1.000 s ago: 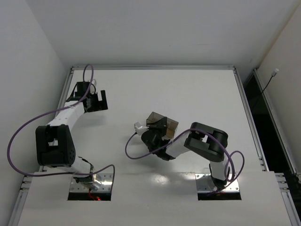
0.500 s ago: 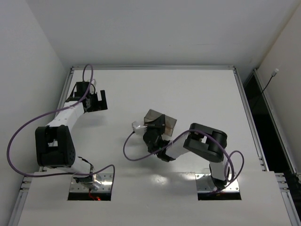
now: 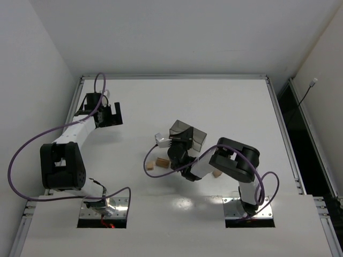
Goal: Build the wood block tower
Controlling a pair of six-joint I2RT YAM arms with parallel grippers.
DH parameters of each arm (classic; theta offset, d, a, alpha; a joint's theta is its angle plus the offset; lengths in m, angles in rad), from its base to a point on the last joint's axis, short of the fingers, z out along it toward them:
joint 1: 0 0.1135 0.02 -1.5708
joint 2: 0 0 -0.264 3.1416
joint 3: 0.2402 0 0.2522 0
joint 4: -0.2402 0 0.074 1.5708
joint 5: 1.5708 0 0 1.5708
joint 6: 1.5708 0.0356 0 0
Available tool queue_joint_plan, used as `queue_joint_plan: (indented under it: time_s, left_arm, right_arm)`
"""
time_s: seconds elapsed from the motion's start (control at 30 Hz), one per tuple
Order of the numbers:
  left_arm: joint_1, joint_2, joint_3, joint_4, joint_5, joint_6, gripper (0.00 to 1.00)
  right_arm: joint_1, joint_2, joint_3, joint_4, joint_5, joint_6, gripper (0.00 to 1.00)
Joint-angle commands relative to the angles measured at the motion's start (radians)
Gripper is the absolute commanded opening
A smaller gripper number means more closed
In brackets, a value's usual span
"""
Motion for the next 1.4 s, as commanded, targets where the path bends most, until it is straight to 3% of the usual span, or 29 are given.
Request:
queue_joint_plan:
  time_s: [0.0,0.13,0.2,0.23,0.27,0.33,0.37,0.63,0.8,1.07,1.27,1.37]
  left_arm:
    - [0.014,-0.011,0.017,0.017,0.036,0.005,1.0]
    - [0.014,-0.057,-0.01,0.037,0.106,0.07,1.0]
    - [-0.011,-0.083,-0.03,0.056,0.117,0.102,1.0]
    - [-0.022,-0.093,-0.03,0.066,0.117,0.111,1.0]
    - [-0.032,-0.106,-0.03,0.066,0.117,0.111,1.0]
    - [-0.042,-0.106,-0.03,0.066,0.117,0.122,1.0]
    - [-0.052,-0.106,-0.03,0.066,0.134,0.132,1.0]
    - [-0.063,-0.106,-0.003,0.086,0.208,0.163,1.0]
    - [-0.063,-0.084,0.019,0.077,0.226,0.163,1.0]
    - [-0.063,-0.075,0.01,0.108,0.244,0.145,1.0]
    - [-0.063,-0.034,0.01,0.129,0.254,0.126,1.0]
    - [-0.063,-0.021,0.01,0.129,0.254,0.126,1.0]
  right_arm:
    - [-0.073,-0.045,0.019,0.103,0.014,-0.03,0.0]
    - [-0.173,-0.126,0.056,0.006,0.014,0.025,0.0]
    - [-0.216,-0.221,0.134,-0.395,-0.038,0.306,0.0]
    - [-0.28,-0.251,0.196,-0.647,-0.163,0.482,0.0]
    - [-0.326,-0.284,0.358,-1.106,-0.253,0.784,0.0]
    - [-0.491,-0.27,0.515,-1.391,-0.539,0.94,0.0]
    - [-0.537,-0.256,0.624,-1.521,-0.594,0.971,0.0]
    - [-0.883,-0.057,0.98,-1.808,-1.043,0.999,0.0]
    - [-1.138,0.093,1.114,-1.914,-1.353,1.013,0.0]
    - [-1.324,0.193,1.156,-1.857,-1.408,1.022,0.0]
    - [-1.381,0.28,1.234,-1.843,-1.42,1.011,0.0]
    - [-1.404,0.304,1.256,-1.866,-1.42,1.011,0.06]
